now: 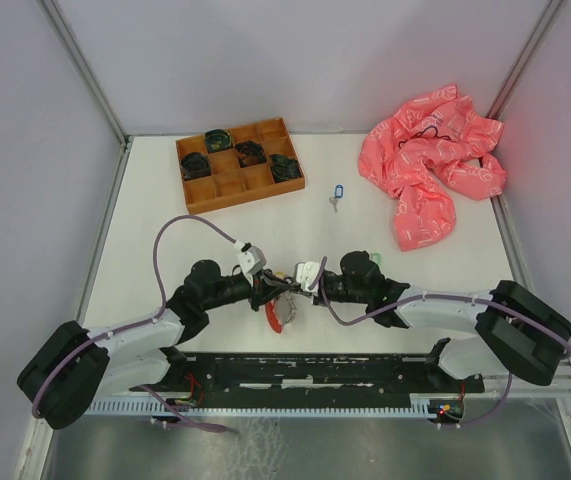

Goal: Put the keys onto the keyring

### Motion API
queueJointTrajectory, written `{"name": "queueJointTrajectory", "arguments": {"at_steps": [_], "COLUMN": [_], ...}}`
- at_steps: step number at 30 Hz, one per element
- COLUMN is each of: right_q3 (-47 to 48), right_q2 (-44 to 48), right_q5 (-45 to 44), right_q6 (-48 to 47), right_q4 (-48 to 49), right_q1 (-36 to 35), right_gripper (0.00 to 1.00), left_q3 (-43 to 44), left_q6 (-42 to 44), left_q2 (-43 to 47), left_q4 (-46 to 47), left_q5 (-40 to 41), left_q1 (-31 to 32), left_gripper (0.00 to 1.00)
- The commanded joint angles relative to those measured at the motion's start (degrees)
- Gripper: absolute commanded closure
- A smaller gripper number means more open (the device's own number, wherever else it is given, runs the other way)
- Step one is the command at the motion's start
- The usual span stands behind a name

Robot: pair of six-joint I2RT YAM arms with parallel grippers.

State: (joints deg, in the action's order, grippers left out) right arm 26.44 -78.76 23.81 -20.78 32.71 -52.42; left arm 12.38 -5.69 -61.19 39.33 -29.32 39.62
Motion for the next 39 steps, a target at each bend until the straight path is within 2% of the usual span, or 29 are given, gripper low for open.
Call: {"name": "queueJointTrajectory", "arguments": {"at_steps": [1,7,12,21,31,39], "right_q3": [3.7,5.4,6.6,7.0,7.2,7.8], "right_q2": [5.1,6.5,7.0,7.5,7.3,7.7], "right_q5": [-2.2,-2.6,-2.5,-1.3,-0.5,0.0], "right_q6": [-5.1,-8.7,-10.7,-11.8,-12.6,-14.1], "right_q4": [-4.7,-10.1,-13.6,-14.9,-14.9,-16.1], "right_q1": [-0.3,-0.3,-0.3,-0.3,-0.5,-0.9], "right_gripper": [0.99,0.99,0.99,0.99,0.99,0.99], "left_q3": [-0.4,-1.9,-4.1,-2.0,1.1,3.2], "left_q6": [-2.4,-2.0,-2.1,-1.0,-0.3,0.8], "left_q2": [2.8,2.4,-1.4,-7.0,-10.3,-13.8], "left_q4": [2.8,4.0,11.0,14.3,13.3,10.7], "left_q5": [3.8,3.3,-1.4,-8.9,-14.3,-17.5], "left_q1": [-0.1,-1.3,-3.3,-5.0,-5.0,-5.0], "left_gripper": [0.77,0.69,0.66,0.64,0.65,0.76]}}
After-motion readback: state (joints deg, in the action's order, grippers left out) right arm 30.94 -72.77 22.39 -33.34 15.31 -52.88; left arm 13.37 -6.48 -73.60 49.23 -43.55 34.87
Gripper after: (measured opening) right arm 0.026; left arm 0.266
